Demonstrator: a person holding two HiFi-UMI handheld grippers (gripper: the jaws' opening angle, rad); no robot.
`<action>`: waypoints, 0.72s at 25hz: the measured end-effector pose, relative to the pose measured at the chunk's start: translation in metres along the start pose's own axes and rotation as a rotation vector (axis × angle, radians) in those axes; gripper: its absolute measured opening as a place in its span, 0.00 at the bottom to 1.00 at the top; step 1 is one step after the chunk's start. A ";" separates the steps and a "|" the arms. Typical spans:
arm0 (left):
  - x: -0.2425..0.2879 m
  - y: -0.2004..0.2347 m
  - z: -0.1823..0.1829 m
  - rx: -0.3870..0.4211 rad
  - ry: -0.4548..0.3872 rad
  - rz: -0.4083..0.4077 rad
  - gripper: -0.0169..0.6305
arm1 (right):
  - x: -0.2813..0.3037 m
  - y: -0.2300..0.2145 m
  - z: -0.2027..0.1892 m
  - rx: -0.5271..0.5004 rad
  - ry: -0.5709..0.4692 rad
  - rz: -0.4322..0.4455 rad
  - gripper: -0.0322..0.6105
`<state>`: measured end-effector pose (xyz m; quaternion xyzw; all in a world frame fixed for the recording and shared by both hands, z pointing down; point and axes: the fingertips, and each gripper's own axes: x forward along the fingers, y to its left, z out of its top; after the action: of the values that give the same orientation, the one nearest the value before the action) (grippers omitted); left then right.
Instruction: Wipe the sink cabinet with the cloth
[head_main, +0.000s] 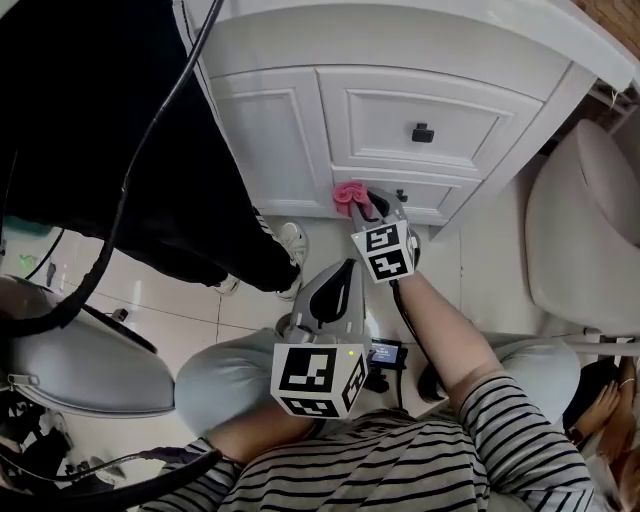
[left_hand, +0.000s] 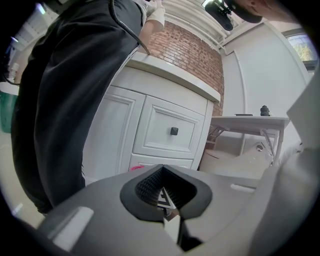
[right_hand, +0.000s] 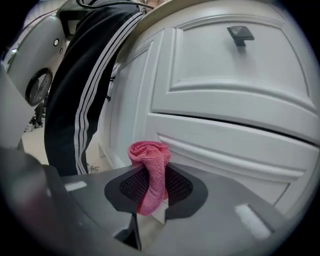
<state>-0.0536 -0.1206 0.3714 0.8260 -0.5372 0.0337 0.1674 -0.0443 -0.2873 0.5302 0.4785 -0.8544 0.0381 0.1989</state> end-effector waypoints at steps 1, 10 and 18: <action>0.000 0.000 0.000 0.001 0.001 -0.002 0.02 | -0.003 -0.009 -0.005 0.009 0.010 -0.025 0.19; 0.000 -0.003 -0.003 0.009 0.014 -0.005 0.02 | -0.044 -0.048 -0.016 0.063 0.010 -0.088 0.19; 0.003 -0.010 -0.010 0.069 0.019 0.002 0.02 | -0.070 -0.086 -0.028 0.109 -0.020 -0.162 0.19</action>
<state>-0.0424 -0.1167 0.3795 0.8304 -0.5350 0.0601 0.1438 0.0679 -0.2705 0.5186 0.5566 -0.8114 0.0635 0.1664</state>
